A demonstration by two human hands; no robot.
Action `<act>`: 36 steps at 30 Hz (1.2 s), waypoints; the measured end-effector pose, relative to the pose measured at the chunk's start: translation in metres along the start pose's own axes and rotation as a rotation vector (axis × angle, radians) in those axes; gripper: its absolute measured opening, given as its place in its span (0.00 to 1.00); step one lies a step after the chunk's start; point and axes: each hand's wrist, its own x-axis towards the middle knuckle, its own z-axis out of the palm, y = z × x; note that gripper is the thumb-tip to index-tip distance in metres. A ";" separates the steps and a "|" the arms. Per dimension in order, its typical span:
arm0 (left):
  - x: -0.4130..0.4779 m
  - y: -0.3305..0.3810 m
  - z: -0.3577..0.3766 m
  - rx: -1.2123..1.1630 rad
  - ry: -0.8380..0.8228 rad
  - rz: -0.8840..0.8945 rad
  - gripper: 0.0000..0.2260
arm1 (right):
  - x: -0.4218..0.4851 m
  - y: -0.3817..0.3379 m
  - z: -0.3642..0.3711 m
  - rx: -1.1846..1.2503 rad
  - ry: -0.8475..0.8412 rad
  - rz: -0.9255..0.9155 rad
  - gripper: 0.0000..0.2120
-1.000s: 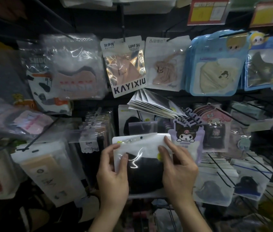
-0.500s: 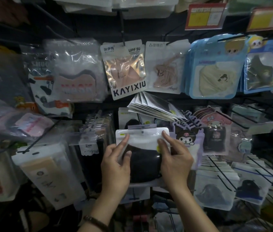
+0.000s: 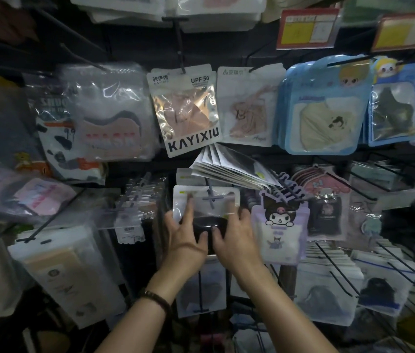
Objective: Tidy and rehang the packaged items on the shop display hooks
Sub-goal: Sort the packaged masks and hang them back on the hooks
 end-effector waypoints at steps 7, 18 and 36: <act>0.041 0.002 -0.001 0.030 -0.154 -0.034 0.41 | 0.038 -0.010 -0.008 0.005 -0.188 0.134 0.30; 0.031 0.023 -0.028 0.215 -0.191 -0.023 0.23 | 0.020 -0.026 -0.034 -0.046 -0.323 0.121 0.19; 0.028 0.159 -0.174 0.397 -0.294 0.414 0.05 | 0.061 -0.050 -0.187 -0.245 -0.051 -0.270 0.16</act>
